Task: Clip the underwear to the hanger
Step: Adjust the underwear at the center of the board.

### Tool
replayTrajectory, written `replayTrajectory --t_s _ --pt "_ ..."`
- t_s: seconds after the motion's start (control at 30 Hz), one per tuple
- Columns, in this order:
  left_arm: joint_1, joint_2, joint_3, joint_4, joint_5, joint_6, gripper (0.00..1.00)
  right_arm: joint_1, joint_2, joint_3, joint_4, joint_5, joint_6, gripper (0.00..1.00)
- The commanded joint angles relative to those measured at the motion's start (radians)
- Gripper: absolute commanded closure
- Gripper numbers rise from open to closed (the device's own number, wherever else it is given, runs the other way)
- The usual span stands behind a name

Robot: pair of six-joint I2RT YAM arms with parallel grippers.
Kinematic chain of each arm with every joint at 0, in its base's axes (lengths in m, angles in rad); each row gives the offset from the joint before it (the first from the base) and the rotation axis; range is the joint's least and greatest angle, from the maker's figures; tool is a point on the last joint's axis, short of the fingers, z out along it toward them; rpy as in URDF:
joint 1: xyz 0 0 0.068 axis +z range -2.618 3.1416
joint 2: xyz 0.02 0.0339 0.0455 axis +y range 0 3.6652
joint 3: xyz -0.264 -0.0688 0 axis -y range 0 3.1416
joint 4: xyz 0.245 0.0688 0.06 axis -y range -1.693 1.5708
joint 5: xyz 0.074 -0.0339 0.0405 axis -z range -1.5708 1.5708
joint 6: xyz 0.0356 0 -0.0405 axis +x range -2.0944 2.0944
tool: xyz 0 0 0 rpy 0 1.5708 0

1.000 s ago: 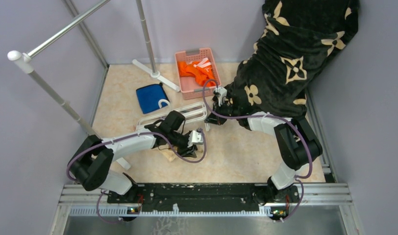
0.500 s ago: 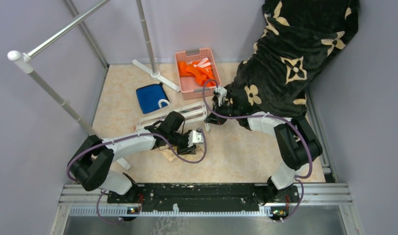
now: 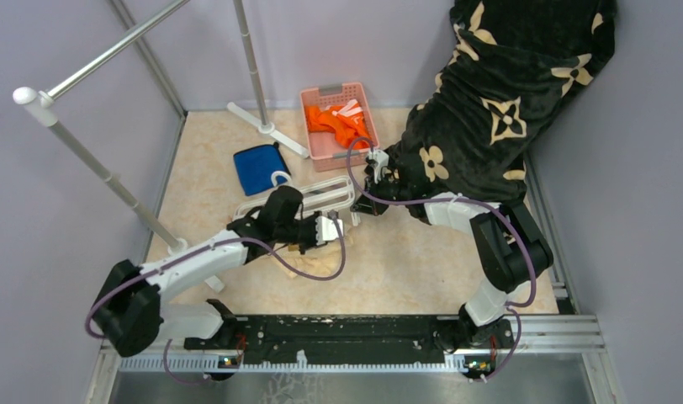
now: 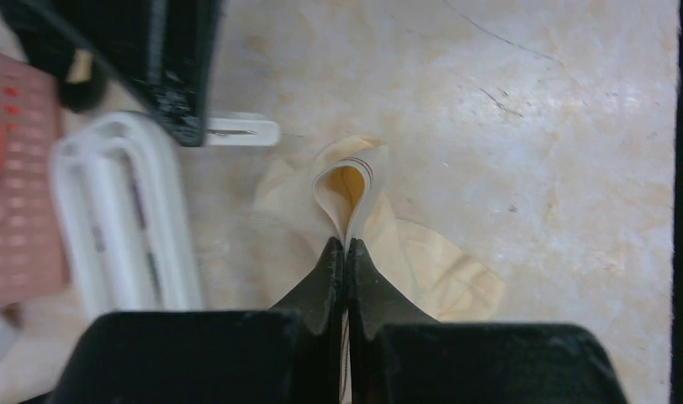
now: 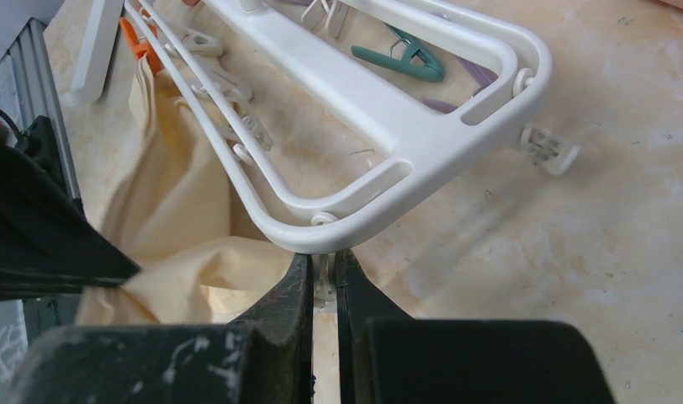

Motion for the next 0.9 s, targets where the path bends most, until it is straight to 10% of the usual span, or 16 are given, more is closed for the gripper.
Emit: replayTrajectory --t_s 0.0,0.47,0.7,0.87 --pt "0.003 -0.143 -0.018 0.073 -0.127 0.008 1.0 0.013 -0.006 0.058 0.047 -0.002 -0.014 1.0" --pt "-0.45 -0.047 -0.21 0.343 -0.651 -0.149 0.99 0.014 -0.006 0.048 0.053 0.004 -0.01 1.0" --pt "-0.479 -0.041 -0.199 0.303 -0.564 -0.187 0.49 0.014 -0.006 0.05 0.044 0.003 -0.017 1.0" --pt "-0.474 -0.136 -0.179 0.241 -0.506 -0.156 0.38 0.014 -0.006 0.046 0.047 0.001 -0.017 1.0"
